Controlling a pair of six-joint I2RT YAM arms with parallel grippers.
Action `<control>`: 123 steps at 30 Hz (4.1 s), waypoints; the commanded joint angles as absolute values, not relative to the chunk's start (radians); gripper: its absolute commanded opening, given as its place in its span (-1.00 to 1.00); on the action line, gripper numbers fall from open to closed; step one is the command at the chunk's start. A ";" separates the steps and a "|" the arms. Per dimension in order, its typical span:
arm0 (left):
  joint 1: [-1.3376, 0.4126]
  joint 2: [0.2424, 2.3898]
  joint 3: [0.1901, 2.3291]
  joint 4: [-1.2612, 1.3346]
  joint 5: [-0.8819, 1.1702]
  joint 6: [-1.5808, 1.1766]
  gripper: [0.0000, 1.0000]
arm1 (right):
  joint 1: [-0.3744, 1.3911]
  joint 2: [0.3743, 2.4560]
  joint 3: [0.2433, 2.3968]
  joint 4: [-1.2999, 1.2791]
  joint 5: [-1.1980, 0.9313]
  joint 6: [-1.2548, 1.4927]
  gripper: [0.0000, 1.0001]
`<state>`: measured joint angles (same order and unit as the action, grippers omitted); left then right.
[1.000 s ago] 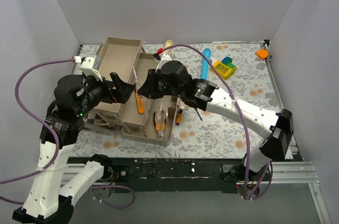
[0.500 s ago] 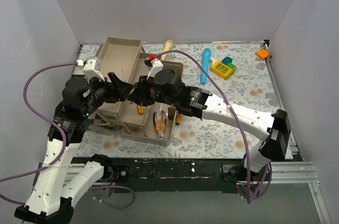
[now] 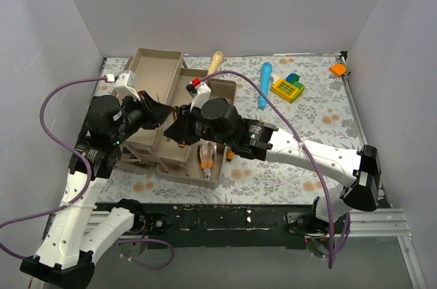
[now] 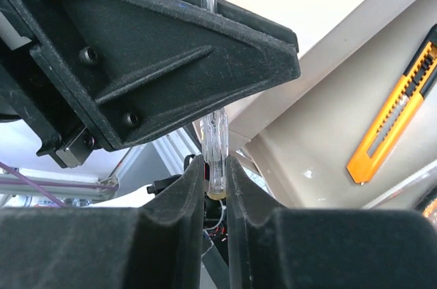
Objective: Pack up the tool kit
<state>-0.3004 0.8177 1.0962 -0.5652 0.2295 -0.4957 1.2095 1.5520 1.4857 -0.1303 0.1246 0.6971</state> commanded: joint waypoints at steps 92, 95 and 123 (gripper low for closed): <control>-0.640 0.903 1.023 -0.310 0.370 -0.695 -0.15 | 1.424 1.183 1.169 -0.009 0.702 0.281 -0.97; -0.646 0.902 1.019 -0.313 0.367 -0.695 -0.14 | 1.428 1.181 1.169 -0.009 0.730 0.282 -0.97; -0.464 1.075 1.478 -0.767 0.038 -0.201 -1.00 | 1.166 0.980 1.028 -0.313 0.769 0.546 0.27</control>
<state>-0.5888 1.0286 1.3289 -0.5854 0.1371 -0.4030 1.2884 1.0431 1.0557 -0.1455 0.7963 0.4088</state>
